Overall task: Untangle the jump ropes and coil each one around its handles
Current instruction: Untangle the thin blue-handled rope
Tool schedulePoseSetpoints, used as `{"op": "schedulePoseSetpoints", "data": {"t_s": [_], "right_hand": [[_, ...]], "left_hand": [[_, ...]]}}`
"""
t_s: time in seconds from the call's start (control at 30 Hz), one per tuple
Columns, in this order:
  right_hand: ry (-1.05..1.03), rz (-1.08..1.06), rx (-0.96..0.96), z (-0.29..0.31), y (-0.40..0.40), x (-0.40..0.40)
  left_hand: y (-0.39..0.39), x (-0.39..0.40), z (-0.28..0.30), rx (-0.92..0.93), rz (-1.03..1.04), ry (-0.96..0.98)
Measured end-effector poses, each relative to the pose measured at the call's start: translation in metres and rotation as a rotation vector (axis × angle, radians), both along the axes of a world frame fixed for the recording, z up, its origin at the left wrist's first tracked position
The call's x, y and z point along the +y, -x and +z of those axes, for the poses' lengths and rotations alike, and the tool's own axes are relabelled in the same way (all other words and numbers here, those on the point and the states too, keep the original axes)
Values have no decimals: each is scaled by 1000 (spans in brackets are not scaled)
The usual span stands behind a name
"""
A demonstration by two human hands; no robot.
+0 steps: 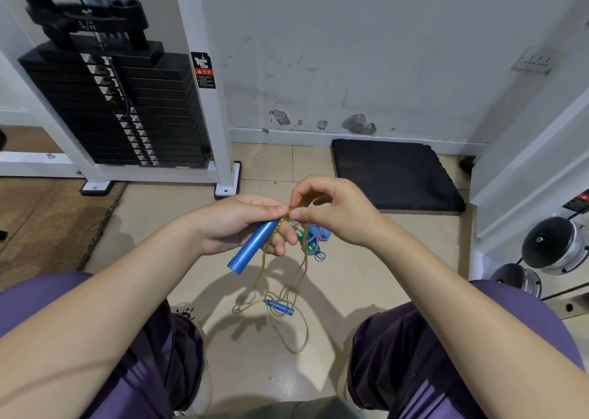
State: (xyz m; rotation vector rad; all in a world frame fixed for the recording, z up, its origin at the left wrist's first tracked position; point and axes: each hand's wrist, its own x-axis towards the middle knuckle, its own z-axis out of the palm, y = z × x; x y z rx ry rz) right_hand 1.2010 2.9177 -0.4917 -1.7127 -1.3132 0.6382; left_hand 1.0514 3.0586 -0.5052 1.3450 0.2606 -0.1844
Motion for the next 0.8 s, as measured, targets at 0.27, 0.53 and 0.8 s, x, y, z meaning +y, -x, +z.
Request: {"op": "schedulePoseSetpoints", "data": {"t_s": [0.27,0.53,0.8], "right_hand": [[-205,-461,206,0,-23,-2],[201,-18,247,13,-20,-16],[177,-67,276,13,1,-10]], "left_hand": [[2,15,-2,57,138,-275],[2,11,0,84,184,-319],[3,8,4,49,160,-321]]}}
